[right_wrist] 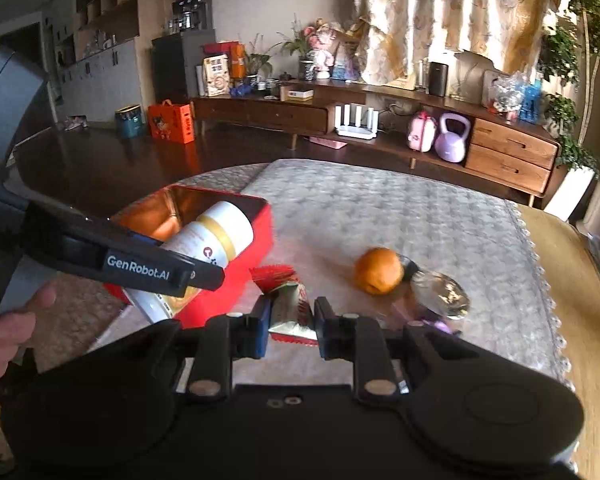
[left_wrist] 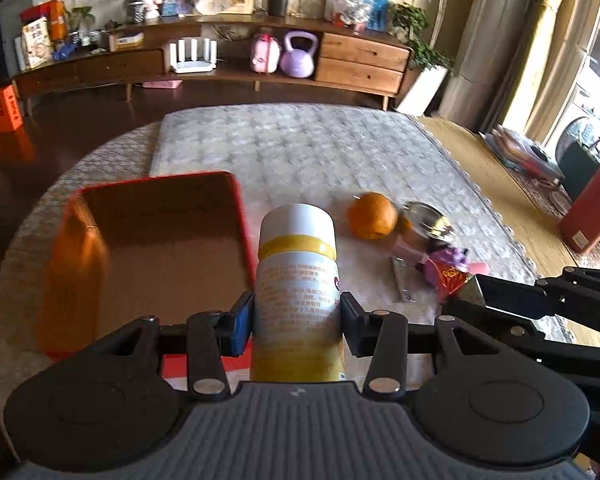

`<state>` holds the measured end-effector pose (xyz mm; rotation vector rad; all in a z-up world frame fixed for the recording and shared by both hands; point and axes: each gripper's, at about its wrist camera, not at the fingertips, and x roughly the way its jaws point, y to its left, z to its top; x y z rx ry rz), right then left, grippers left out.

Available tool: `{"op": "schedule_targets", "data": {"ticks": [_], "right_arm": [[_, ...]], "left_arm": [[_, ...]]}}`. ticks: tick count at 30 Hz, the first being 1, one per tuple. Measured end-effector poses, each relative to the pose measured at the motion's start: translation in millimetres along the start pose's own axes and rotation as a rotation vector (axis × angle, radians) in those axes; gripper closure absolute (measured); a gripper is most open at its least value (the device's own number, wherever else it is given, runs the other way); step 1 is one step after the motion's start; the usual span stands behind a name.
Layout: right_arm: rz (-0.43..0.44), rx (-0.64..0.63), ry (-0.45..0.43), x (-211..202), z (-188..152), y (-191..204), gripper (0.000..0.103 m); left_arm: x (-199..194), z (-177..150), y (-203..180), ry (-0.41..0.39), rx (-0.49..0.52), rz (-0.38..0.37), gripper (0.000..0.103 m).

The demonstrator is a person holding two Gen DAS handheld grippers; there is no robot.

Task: Organize rigid objects
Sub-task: 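Carry the bottle with the left gripper over the red tin box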

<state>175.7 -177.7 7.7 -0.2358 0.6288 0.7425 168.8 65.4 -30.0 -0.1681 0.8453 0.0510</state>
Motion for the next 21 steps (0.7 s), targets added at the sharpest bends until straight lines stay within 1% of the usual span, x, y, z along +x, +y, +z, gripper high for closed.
{"op": "schedule_targets", "data": {"ticks": [4,9,14,17,21], "right_arm": [[0.022,-0.019,0.008,13,12,17,0.081],[0.045,-0.027,0.035,40,26,40,0.081],[0.050,-0.060,0.062,73,38,58,0.081],[0.062,-0.081,0.084,92,41,69,0.081],[0.071,-0.113,0.131,119,41,81,0.080]], "left_arm": [[-7,4,27,-0.017,-0.020,0.031,0.058],[-5,9,60,-0.022,-0.038,0.070,0.058],[10,18,97,-0.004,-0.070,0.121,0.058],[22,25,118,0.003,-0.086,0.131,0.058],[39,34,137,0.028,-0.103,0.133,0.058]]}}
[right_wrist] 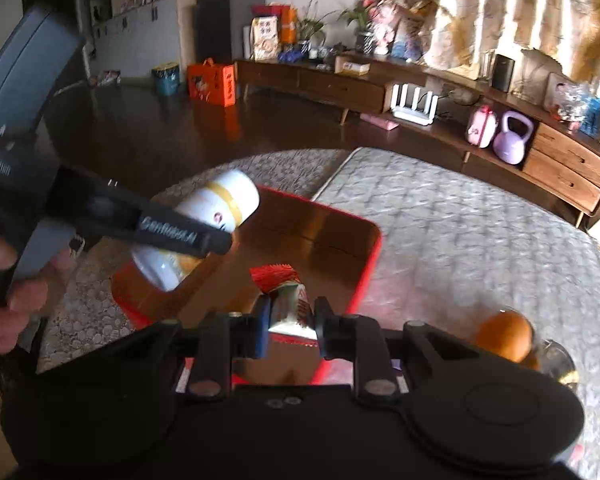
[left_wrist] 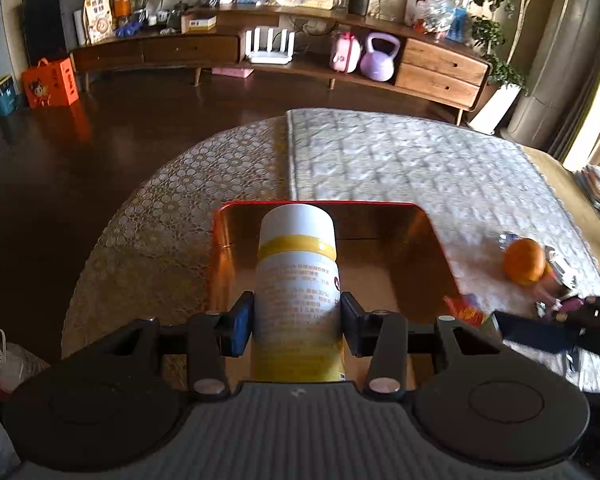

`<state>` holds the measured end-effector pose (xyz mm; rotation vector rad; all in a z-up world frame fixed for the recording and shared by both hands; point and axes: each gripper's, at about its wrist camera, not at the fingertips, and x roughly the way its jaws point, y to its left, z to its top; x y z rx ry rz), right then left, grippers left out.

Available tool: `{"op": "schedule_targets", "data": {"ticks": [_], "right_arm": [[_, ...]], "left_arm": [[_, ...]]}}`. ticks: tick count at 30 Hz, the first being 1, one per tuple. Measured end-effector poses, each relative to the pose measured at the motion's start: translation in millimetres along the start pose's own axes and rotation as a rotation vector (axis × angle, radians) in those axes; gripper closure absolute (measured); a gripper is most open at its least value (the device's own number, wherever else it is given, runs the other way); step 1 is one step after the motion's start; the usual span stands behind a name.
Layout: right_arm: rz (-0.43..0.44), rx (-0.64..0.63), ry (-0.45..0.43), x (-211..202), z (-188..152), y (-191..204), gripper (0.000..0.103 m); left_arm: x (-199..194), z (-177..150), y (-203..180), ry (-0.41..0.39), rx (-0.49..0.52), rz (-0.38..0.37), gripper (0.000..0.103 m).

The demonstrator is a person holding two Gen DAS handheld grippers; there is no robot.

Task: Organize rigid objects
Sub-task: 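Carry the bottle with the left gripper over the red tin box, then open the left gripper to drop the bottle into the red box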

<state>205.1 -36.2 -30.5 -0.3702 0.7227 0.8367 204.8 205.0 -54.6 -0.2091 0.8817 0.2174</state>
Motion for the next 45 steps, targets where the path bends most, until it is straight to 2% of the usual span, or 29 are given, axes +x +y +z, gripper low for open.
{"op": "schedule_targets", "data": {"ticks": [11,20,26,30,37,45], "right_arm": [[0.011,-0.059,0.096,52,6,19,0.081],[-0.015,-0.067,0.156,68,3,25,0.081],[-0.010,-0.050,0.143,64,3,23,0.075],[0.011,-0.011,0.134,59,4,16,0.073],[0.034,0.003,0.090,40,5,12,0.060],[0.051,0.047,0.038,14,8,1,0.050]], "left_arm": [[51,4,7,0.065,0.038,0.024,0.058],[65,4,-5,0.066,0.095,0.002,0.058],[69,2,-12,0.075,0.140,0.015,0.058],[68,3,-10,0.073,0.127,0.012,0.058],[55,3,-12,0.051,0.138,0.018,0.057],[32,4,-17,0.021,0.151,0.025,0.051]]}}
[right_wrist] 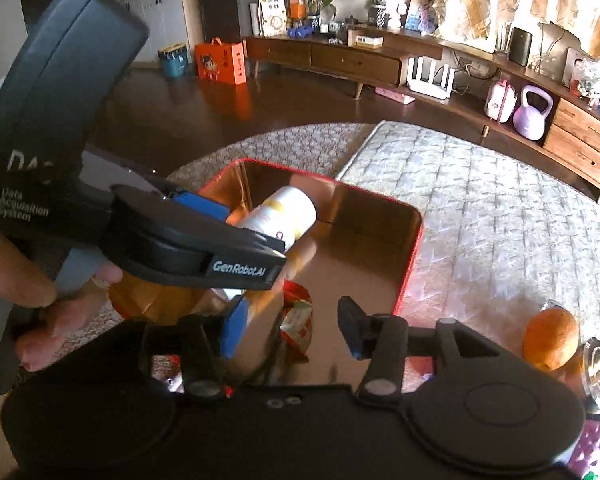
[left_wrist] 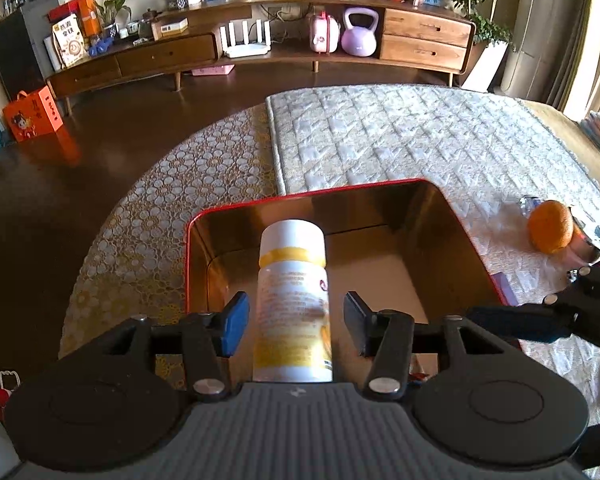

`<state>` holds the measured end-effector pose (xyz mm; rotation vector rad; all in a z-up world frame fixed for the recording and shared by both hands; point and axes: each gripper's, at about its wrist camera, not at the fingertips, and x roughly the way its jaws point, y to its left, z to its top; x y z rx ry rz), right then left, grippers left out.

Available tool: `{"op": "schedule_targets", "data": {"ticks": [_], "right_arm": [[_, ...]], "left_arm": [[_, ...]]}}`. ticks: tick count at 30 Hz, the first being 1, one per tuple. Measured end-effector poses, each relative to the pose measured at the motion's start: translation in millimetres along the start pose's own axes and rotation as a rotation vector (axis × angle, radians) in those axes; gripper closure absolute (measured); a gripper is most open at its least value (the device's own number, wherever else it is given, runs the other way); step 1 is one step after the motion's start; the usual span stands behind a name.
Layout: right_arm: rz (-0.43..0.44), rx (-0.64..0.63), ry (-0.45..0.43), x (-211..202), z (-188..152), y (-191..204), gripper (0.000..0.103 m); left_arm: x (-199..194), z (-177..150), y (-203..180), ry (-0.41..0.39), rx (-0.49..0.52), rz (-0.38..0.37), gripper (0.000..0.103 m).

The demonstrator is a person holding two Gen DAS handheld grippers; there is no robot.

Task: Organize rigid objects
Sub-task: 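Open the left gripper to drop the bottle into the red box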

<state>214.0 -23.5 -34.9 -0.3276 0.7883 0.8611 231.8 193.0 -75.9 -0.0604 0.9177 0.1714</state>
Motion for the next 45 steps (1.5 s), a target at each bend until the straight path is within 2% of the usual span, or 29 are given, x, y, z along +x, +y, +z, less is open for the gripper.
{"op": "schedule_targets", "data": {"ticks": [3,10,12,18,21,26,31,35,42,45], "right_arm": [[0.008,0.014,-0.012,-10,1,-2,0.047],[0.008,0.023,-0.068,-47,-7,-7,0.038],[0.007,0.048,-0.084,-61,-12,-14,0.034],[-0.006,0.090,-0.128,-98,-33,-29,0.025],[-0.020,0.104,-0.145,-117,-48,-38,0.021],[-0.044,0.137,-0.182,-141,-67,-48,0.013],[-0.068,0.179,-0.200,-159,-89,-62,0.008],[-0.090,0.207,-0.229,-173,-107,-75,0.000],[-0.104,0.254,-0.222,-182,-140,-96,0.000],[-0.106,0.265,-0.205,-181,-151,-104,0.000]], "left_arm": [[-10,1,-5,-0.018,0.011,-0.001,0.046],[-37,-1,-14,-0.049,0.018,-0.006,0.044],[-45,-3,-15,-0.056,0.010,-0.012,0.039],[-71,-15,-25,-0.083,-0.003,-0.037,0.039],[-83,-23,-34,-0.093,-0.005,-0.060,0.038],[-103,-37,-53,-0.120,-0.013,-0.113,0.031],[-115,-49,-78,-0.131,-0.025,-0.168,0.028],[-119,-58,-96,-0.146,-0.046,-0.203,0.021],[-118,-73,-122,-0.157,-0.064,-0.239,0.020],[-114,-78,-132,-0.155,-0.069,-0.227,0.020]]}}
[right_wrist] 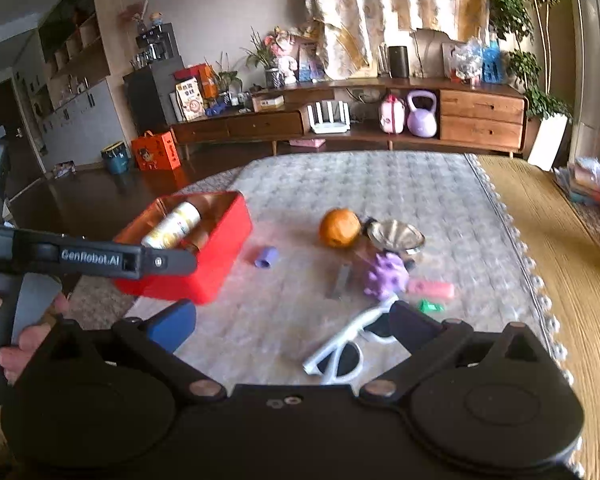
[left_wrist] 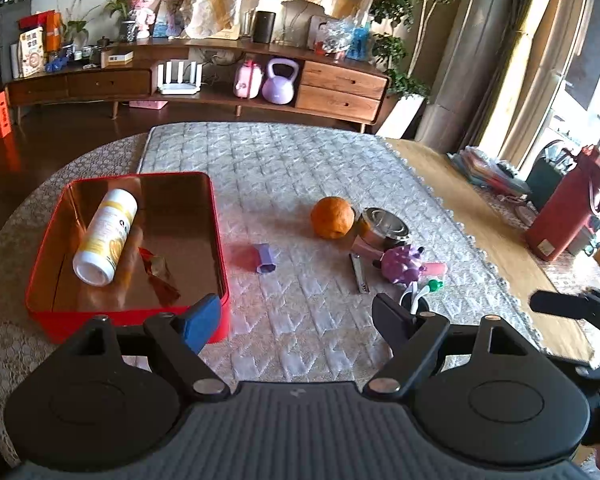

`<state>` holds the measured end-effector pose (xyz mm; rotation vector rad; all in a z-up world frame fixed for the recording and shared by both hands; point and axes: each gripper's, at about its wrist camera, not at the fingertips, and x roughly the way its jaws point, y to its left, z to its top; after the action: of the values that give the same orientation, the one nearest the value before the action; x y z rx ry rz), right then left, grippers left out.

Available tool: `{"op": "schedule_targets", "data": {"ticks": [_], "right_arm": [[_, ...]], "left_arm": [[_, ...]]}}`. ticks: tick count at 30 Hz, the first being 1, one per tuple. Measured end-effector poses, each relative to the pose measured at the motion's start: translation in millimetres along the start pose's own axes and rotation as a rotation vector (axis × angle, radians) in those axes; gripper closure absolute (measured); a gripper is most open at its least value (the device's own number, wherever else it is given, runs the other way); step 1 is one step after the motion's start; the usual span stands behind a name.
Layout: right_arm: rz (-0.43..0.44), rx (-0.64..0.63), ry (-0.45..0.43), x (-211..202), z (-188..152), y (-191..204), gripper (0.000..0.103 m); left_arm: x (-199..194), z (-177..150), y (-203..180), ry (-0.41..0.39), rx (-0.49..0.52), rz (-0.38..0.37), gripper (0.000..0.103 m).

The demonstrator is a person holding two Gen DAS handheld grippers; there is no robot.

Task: Organize rigid objects
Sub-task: 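Open the left gripper to drop the bottle into the red box, then grasp the purple cylinder with the left gripper while the right grasps the white sunglasses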

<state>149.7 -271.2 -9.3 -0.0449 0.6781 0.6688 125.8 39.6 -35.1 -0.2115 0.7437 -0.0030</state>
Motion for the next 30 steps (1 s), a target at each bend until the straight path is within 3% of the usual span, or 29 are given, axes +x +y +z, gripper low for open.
{"op": "schedule_targets", "data": {"ticks": [18,28,30], "right_arm": [[-0.035,0.054,0.043,30,-13,-38,0.003],[-0.069,0.081,0.092,64,-12,-40,0.023],[-0.067,0.094,0.097,68,-11,-41,0.025]], "left_arm": [[74,3,-30,-0.029,0.040,0.090,0.020],[109,5,-43,-0.030,0.049,0.150,0.020],[116,5,-47,-0.027,0.057,0.166,0.026]]}}
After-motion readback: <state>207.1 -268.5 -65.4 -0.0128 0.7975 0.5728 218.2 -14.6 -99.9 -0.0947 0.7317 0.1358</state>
